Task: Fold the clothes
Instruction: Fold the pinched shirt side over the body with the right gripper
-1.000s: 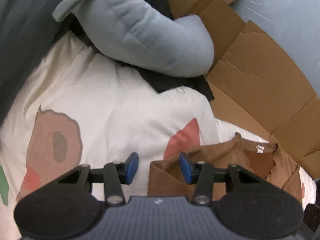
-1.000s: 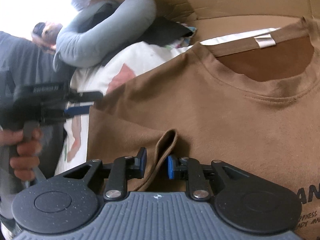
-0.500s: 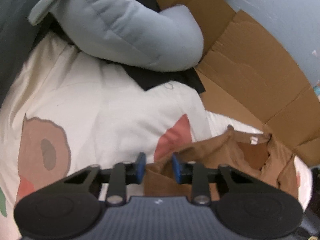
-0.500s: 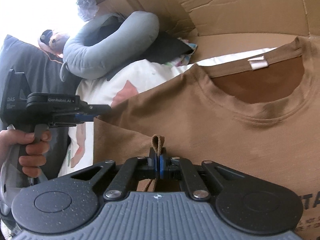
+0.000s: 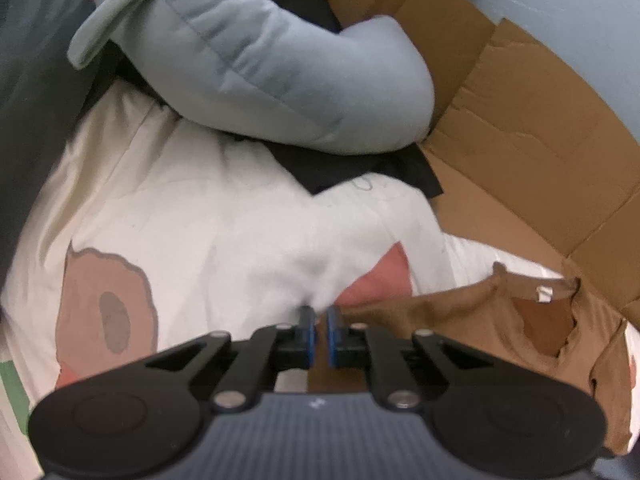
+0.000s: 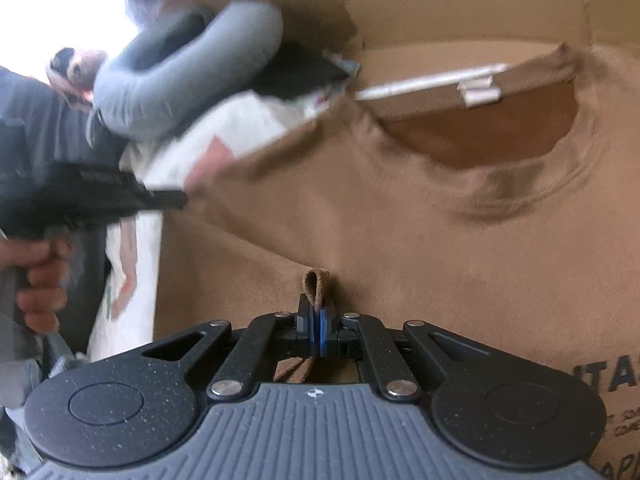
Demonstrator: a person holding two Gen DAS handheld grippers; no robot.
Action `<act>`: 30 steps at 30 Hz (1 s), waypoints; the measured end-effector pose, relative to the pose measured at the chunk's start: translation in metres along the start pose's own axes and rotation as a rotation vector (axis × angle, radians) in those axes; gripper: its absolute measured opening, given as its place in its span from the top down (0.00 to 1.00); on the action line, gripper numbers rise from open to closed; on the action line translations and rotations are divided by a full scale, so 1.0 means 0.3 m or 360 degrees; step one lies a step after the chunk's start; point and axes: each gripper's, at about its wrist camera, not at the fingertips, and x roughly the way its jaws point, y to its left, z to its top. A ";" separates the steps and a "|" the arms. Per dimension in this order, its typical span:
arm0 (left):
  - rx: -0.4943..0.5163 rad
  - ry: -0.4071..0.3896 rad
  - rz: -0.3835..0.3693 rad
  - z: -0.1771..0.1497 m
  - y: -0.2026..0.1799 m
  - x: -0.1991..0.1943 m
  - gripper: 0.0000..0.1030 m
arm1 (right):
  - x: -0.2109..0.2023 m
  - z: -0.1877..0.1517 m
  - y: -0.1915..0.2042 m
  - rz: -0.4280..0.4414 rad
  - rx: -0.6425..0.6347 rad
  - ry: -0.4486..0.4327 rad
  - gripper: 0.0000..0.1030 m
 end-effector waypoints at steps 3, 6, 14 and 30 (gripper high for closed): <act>-0.0035 -0.0083 -0.0003 -0.008 0.017 -0.058 0.91 | 0.003 0.004 0.002 0.0000 0.0004 0.0015 0.99; -0.0030 -0.0093 -0.0030 -0.031 0.036 -0.100 0.91 | 0.006 0.007 0.005 0.0000 0.0009 0.0029 0.97; 0.0082 -0.0013 -0.0079 -0.108 -0.005 -0.054 0.90 | 0.010 0.015 0.004 -0.0004 0.0031 0.0042 0.96; 0.0163 -0.0072 0.0137 -0.108 -0.030 0.007 0.93 | -0.009 0.034 0.024 -0.0011 0.0019 -0.0056 0.99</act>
